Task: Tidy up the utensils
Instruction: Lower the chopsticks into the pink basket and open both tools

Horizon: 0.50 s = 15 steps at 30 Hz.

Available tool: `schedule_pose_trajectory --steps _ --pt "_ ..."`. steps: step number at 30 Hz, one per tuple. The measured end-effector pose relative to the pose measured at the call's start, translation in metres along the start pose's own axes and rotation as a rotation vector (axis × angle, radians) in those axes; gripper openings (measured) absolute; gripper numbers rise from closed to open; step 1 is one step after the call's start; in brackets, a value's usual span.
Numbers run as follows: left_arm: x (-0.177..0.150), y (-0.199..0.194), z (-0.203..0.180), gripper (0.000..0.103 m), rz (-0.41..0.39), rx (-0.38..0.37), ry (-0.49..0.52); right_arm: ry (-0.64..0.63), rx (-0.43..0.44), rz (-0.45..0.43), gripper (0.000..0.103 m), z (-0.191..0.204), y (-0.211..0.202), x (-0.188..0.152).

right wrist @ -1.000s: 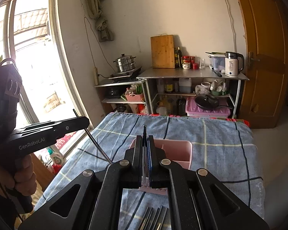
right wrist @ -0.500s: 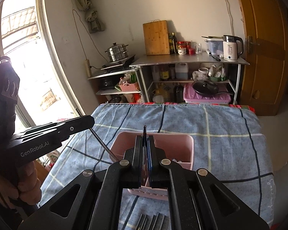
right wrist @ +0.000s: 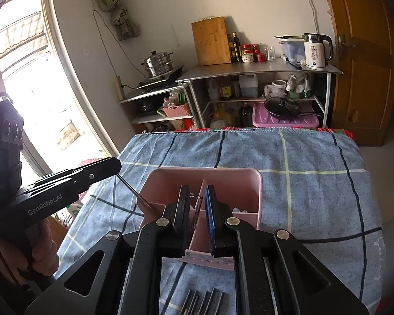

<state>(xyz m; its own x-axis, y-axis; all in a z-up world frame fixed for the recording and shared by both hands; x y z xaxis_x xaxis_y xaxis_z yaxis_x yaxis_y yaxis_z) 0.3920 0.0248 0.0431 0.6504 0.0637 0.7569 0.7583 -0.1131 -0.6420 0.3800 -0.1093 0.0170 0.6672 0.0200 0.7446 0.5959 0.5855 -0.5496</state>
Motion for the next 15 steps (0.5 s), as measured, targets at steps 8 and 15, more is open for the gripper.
schedule_pose_trajectory --steps 8,15 --pt "-0.011 -0.049 0.0 0.014 -0.079 0.016 0.029 -0.027 -0.001 -0.073 0.013 0.014 -0.042 -0.008" --pt "-0.049 -0.088 -0.009 0.014 -0.106 -0.002 0.038 -0.026 -0.008 -0.091 0.013 0.019 -0.077 -0.039"
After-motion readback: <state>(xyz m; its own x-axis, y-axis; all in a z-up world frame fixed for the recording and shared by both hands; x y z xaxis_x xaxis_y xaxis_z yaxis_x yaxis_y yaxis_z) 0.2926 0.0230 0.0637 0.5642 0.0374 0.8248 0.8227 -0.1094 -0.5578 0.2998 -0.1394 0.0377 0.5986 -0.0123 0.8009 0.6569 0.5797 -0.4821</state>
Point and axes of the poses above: each gripper's, at about its wrist camera, not at the fingertips, and y roughly the way its jaws point, z to its left, x to its top, the point moved 9 cm from there along y, roughly the way its jaws point, and after that the axes turned 9 degrees about x, right-handed, at the moved point
